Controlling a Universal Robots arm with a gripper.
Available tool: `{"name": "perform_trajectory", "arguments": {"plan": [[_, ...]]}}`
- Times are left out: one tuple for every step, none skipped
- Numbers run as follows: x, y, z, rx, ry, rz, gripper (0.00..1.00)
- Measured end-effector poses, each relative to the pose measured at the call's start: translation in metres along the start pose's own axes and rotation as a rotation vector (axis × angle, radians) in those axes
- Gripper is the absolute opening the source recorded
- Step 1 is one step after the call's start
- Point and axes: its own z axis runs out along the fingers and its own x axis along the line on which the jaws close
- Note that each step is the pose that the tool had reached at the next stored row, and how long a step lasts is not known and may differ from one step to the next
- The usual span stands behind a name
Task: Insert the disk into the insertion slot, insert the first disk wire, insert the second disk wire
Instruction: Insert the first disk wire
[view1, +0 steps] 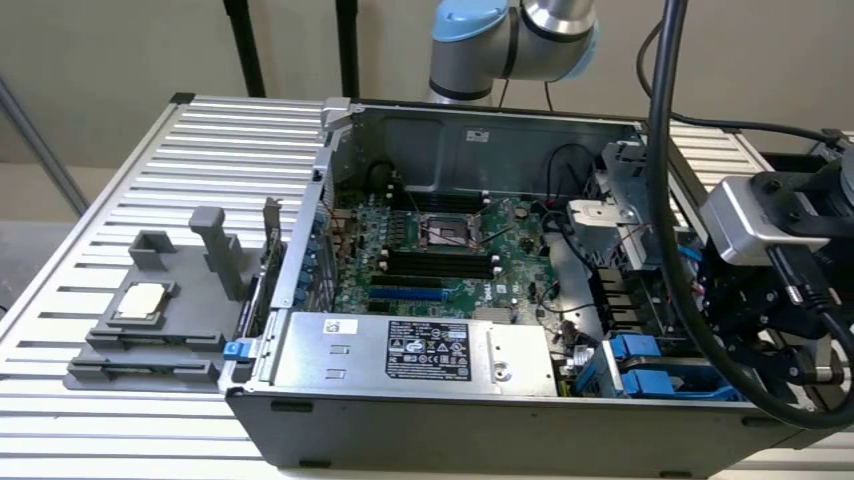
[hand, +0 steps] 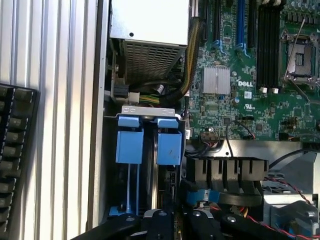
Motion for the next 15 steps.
{"name": "perform_trajectory", "arguments": {"plan": [[0.0,0.0,-0.0001,0.0003,-0.0001,0.002,0.17],[-0.0001,0.0,-0.0003,0.0005,-0.0002,0.003,0.17],[-0.0001,0.0,-0.0007,0.0006,-0.0003,0.004,0.17],[-0.0002,0.0,-0.0012,0.0007,0.0,0.004,0.17],[-0.0003,0.0,-0.0015,0.0008,-0.0001,0.005,0.17],[-0.0003,0.0,-0.0016,0.0009,-0.0002,0.006,0.17],[-0.0003,0.0,-0.0016,0.001,-0.0002,0.006,0.17],[-0.0002,0.0,-0.0018,0.0012,0.0001,0.008,0.17],[0.0,0.0,-0.002,0.0015,0.0003,0.009,0.17],[0.0004,0.0,-0.002,0.0019,0.0002,0.012,0.17],[0.0006,0.0,-0.002,0.0024,0.0003,0.015,0.17],[0.0008,0.0,-0.002,0.0029,0.0002,0.018,0.17],[0.0008,0.0,-0.002,0.0033,0.0005,0.021,0.17],[0.0009,0.0001,-0.0019,0.0036,0.0009,0.023,0.17],[0.0009,0.0002,-0.0018,0.0038,0.0013,0.024,0.17]]}}
